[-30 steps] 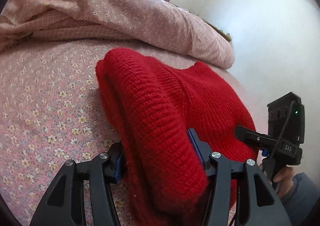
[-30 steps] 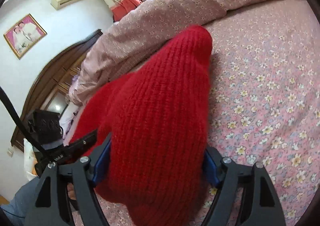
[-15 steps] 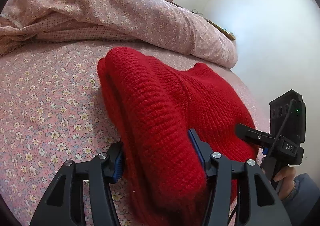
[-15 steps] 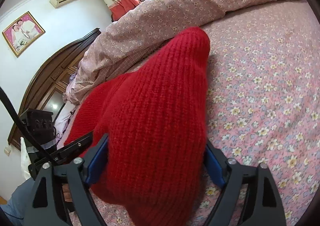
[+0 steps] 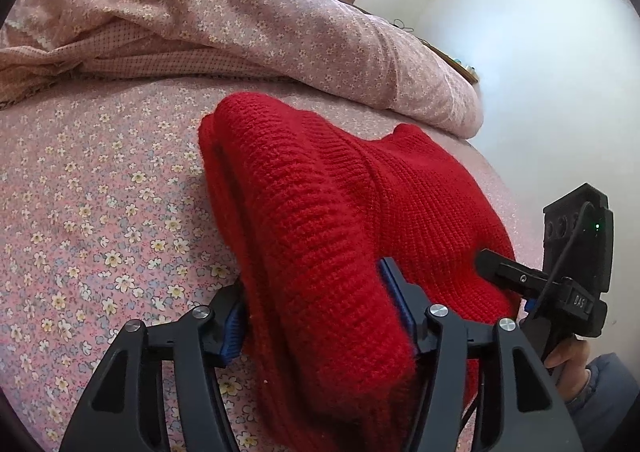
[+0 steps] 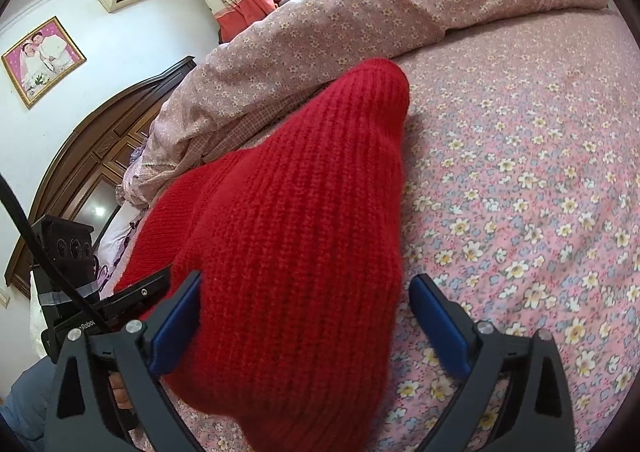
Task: Fold small clothes
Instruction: 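Open both tools and lift them away from the folded bundle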
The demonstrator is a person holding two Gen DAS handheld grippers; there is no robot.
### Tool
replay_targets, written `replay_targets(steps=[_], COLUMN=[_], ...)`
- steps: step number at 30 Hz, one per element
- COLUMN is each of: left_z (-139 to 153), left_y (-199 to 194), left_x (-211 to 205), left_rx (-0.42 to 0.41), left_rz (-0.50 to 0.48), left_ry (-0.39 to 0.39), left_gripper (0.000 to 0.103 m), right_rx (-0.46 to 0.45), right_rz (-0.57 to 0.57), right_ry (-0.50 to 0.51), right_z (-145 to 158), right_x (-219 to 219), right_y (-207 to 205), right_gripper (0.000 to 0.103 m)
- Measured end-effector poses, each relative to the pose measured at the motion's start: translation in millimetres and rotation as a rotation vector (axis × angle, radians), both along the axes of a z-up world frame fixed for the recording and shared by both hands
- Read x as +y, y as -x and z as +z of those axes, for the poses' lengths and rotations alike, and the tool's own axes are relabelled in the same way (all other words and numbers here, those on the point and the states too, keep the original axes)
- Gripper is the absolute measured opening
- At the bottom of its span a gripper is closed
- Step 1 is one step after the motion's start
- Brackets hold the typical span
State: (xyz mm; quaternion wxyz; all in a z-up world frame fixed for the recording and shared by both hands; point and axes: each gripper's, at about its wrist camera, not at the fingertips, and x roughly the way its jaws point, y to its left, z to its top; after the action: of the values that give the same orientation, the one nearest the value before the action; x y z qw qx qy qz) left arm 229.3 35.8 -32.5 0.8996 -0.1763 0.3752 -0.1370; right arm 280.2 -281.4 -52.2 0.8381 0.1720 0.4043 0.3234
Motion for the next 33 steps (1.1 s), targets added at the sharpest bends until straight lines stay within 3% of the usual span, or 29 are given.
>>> replay_targets(steps=[10, 13, 15, 22, 27, 33], left_z=[1.3, 5.0, 9.0, 39.5, 74.5, 110.7], left_y=[0.3, 0.1, -0.3, 11.6, 27.8, 66.6], left_x=[-3.9, -6.2, -6.5, -6.6, -18.4, -29.3], left_rx=[-0.001, 0.003, 0.025, -0.024, -0.127, -0.271], left_rz=[-0.001, 0.006, 0.026, 0.042, 0.049, 0.057], left_ry=[-0.014, -0.050, -0.094, -0.165, -0.242, -0.269], left_gripper=[0.055, 0.062, 0.072, 0.073, 0.075, 0.093], right_rx=[-0.002, -0.010, -0.015, -0.037, -0.184, -0.387], right_rz=[-0.002, -0.007, -0.016, -0.067, -0.066, -0.092], right_ry=[0.000, 0.003, 0.007, 0.039, 0.100, 0.070], right_z=[-0.3, -0.5, 0.4, 16.4, 50.9, 93.4], right_x=[0.2, 0.0, 0.5, 0.5, 0.6, -6.2], right_y=[0.2, 1.4, 2.6, 10.0, 38.7, 99.8], right_gripper=[0.101, 0.102, 0.102, 0.103, 0.103, 0.103])
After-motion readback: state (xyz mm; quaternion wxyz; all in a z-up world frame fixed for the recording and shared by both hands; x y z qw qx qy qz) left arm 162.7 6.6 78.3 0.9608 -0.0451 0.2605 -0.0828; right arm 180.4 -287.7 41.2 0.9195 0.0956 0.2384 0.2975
